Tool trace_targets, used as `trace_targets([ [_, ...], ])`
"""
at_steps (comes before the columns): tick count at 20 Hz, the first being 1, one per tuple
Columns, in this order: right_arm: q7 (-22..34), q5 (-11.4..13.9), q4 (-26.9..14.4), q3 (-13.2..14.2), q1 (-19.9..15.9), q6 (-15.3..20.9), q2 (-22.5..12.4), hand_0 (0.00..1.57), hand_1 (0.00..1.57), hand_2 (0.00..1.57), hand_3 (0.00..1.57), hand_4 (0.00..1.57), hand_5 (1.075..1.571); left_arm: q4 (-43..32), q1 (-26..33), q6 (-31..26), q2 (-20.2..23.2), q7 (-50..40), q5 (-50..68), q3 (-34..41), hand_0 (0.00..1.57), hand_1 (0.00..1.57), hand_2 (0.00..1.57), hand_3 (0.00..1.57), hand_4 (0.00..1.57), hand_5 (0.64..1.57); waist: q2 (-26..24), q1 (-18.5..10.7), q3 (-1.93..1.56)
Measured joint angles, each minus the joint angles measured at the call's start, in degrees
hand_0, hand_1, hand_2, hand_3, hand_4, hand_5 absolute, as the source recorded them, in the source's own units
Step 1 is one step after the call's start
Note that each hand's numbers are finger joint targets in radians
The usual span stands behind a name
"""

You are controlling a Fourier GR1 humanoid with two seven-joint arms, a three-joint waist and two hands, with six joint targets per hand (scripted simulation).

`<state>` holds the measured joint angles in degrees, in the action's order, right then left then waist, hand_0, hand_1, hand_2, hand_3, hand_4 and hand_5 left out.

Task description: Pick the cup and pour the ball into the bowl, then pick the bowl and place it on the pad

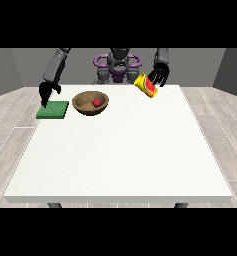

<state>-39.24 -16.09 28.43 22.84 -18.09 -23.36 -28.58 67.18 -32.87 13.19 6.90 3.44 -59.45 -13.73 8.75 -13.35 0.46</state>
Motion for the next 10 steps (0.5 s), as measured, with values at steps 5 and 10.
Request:
trace_targets([
  [5, -1.23, -2.5, 1.42, 2.42, -1.17, 1.09, -0.04, 0.0, 0.0, 0.42, 0.24, 0.68, 1.55, 1.0, 7.04, 5.1, -0.56, 14.5, 14.53, 6.44, 1.18, 1.18, 1.07, 0.72, 1.41, 1.564, 7.46, -4.27, 0.02],
  [10, -1.65, -4.71, 3.59, 4.14, -2.12, 0.22, -1.22, 0.0, 0.0, 0.3, 0.0, 0.11, 1.533, 0.4, 7.49, -0.4, -0.91, 25.66, 30.27, 13.09, 0.0, 0.0, 0.0, 0.0, 0.0, 0.977, 13.44, -5.3, 0.37],
])
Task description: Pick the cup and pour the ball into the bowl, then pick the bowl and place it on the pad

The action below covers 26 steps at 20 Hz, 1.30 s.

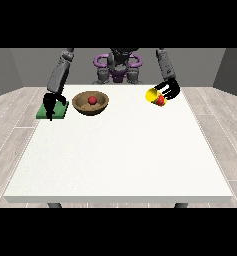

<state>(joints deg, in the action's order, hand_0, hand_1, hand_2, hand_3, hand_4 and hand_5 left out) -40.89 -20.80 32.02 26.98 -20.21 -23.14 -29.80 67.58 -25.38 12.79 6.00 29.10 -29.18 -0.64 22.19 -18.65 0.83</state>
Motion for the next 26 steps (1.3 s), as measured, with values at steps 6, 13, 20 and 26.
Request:
trace_targets([
  [6, 0.96, -0.43, 3.41, -0.65, -1.96, 0.99, 0.75, 0.0, 0.0, 0.0, 0.0, 0.0, 1.571, -3.6, 0.12, -8.15, 0.64, 5.97, 10.48, 4.91, 0.0, 0.0, 0.0, 0.0, 0.0, 0.648, 2.12, 2.36, 0.01],
  [13, 3.45, 0.44, 3.06, -2.2, -5.39, 4.26, 3.42, 0.0, 0.0, 0.0, 0.0, 0.0, 1.569, -6.71, -1.64, -11.67, 1.24, 5.14, 13.95, 6.94, 0.0, 0.0, 0.0, 0.0, 0.0, 0.69, 0.62, 5.15, 0.56],
  [20, 13.12, 0.03, 5.87, -6.36, -5.61, 5.96, 9.96, 0.0, 0.0, 0.0, 0.0, 0.0, 1.57, -15.32, 3.05, -12.29, 2.42, 6.73, 15.68, 10.11, 0.0, 0.0, 0.0, 0.0, 0.0, 0.679, -10.5, 10.65, -0.4],
  [26, 16.32, 0.89, 5.31, -9.36, -4.34, 8.15, 14.73, 0.0, 0.0, 0.0, 0.0, 0.0, 1.57, -16.59, 6.59, -12.94, 2.54, 7.27, 16.61, 10.38, 0.0, 0.0, 0.0, 0.0, 0.0, 0.696, -15.33, 12.81, -0.75],
])
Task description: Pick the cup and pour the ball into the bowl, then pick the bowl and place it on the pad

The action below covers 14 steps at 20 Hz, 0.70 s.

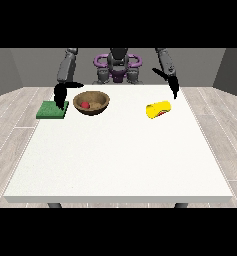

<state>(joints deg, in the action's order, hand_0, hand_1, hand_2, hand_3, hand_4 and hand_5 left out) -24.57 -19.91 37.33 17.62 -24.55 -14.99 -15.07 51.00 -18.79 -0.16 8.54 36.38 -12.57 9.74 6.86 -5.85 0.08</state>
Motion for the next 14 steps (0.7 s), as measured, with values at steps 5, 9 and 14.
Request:
trace_targets([
  [5, -2.63, 0.21, -4.31, 0.13, -2.28, 2.38, 2.73, 0.0, 0.0, 0.0, 0.0, 0.0, 1.57, 3.85, -1.6, 0.42, -0.91, -3.1, -0.23, -1.55, 0.0, 0.0, 0.0, 0.0, 0.0, 0.699, 1.92, -1.54, -0.09],
  [9, -3.72, -0.12, -7.18, 0.59, -4.33, 3.26, 2.99, 0.0, 0.0, 0.0, 0.0, 0.0, 1.569, 6.12, -1.13, 0.36, -0.67, -3.12, 0.03, -1.95, 0.0, 0.0, 0.0, 0.0, 0.0, 0.697, 3.32, -2.16, -0.02],
  [14, -7.04, -0.84, -8.09, 1.75, -4.21, 3.92, 2.61, 1.24, 1.24, 1.43, 0.51, 0.42, 1.537, 8.9, -1.15, -2.15, 1.41, -2.99, 1.04, -1.77, 0.0, 0.0, 0.0, 0.0, 0.0, 0.699, 5.15, -3.5, 1.08],
])
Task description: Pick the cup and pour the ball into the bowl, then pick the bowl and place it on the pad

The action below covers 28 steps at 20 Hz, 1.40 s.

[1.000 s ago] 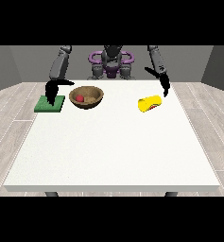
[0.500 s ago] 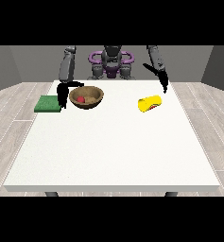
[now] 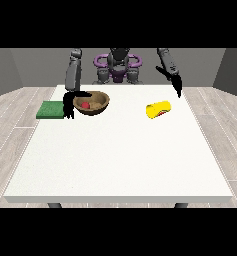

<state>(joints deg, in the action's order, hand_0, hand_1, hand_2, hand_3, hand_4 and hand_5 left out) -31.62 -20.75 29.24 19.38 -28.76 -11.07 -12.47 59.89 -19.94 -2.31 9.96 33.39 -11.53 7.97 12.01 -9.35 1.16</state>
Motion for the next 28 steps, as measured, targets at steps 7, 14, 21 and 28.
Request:
trace_targets([
  [7, -8.78, 8.15, 5.7, -5.58, 7.82, 11.93, -2.78, 1.57, 1.57, 1.57, 1.57, 1.3, 1.565, 3.09, -3.7, -1.71, -0.41, 0.18, -0.78, -2.66, 0.0, 0.0, 0.0, 0.0, 0.0, 0.711, 3.07, -6.39, 2.53],
  [14, -12.55, 12.44, 13.71, -7.92, 16.32, 25.28, -6.13, 1.57, 1.57, 1.57, 1.57, 1.24, 1.571, 5.15, -6.98, -2.52, -1.06, 0.29, -1.69, -4.86, 0.0, 0.0, 0.0, 0.0, 0.0, 0.716, 6.69, -12.86, 3.01],
  [21, 2.07, 16.02, 15.44, -9.25, 18.11, 28.67, -15.17, 1.57, 1.57, 1.57, 1.57, 1.18, 1.57, 4.81, -8.73, -3.07, -2.43, -1.91, -2.34, -6.57, 0.0, 0.0, 0.0, 0.0, 0.0, 0.707, 5.61, -17.14, 1.89],
  [28, 19.68, 20.46, 17.29, -14.29, 19.35, 23.12, -25.91, 1.57, 1.57, 1.57, 1.57, 1.53, 1.567, 1.27, -7.64, -3.2, -3.35, -3.79, -1.88, -6.09, 0.0, 0.0, 0.0, 0.0, 0.0, 0.729, 0.74, -16.16, -0.67],
])
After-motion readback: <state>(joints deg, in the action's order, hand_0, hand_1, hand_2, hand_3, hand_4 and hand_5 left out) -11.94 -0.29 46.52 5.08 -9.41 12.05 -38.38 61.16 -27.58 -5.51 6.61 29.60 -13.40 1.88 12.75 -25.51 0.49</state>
